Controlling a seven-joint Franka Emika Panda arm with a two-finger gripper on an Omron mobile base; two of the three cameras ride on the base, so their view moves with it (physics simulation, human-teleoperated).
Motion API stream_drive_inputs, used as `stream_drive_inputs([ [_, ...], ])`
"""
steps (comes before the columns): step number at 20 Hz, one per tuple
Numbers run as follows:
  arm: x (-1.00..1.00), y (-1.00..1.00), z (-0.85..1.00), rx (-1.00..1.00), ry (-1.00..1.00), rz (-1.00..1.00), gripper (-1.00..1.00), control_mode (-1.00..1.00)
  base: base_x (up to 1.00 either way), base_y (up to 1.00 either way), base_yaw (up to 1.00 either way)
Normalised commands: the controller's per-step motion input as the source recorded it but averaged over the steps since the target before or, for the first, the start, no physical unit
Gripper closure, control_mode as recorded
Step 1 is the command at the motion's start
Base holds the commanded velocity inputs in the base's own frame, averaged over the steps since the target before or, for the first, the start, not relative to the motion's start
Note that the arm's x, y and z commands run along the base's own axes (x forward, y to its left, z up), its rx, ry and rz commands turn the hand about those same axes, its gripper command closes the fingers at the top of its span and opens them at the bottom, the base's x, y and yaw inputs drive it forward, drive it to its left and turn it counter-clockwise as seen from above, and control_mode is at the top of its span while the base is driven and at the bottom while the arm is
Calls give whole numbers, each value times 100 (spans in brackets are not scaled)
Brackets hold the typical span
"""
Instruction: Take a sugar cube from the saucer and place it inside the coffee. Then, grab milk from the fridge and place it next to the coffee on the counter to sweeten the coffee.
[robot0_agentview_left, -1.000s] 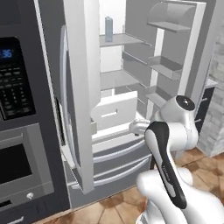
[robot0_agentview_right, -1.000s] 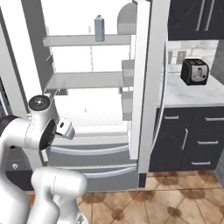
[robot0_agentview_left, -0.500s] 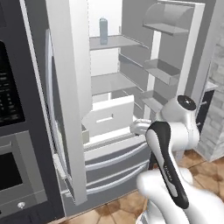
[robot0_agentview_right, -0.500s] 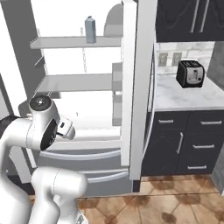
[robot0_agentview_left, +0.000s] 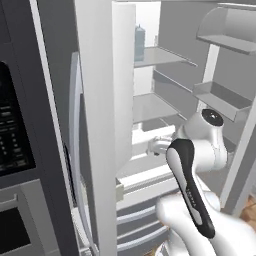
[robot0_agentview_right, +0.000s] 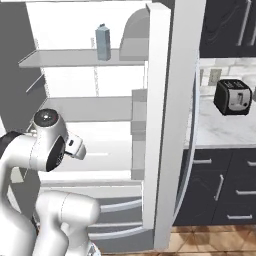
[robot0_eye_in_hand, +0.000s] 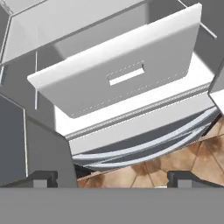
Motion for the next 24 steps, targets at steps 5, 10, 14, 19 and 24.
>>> stream_drive_inputs([
  [5, 0, 0, 0, 0, 0, 0, -100, 100, 46, -12, 11],
  [10, 0, 0, 0, 0, 0, 0, -100, 100, 20, -18, 12],
  [14, 0, -16, 16, -2, -18, 8, -100, -100, 0, 0, 0],
  [19, 10, -19, 46, -3, -22, 5, -100, -100, 0, 0, 0],
  [24, 33, 0, 64, -14, -21, 0, -100, -100, 0, 0, 0],
])
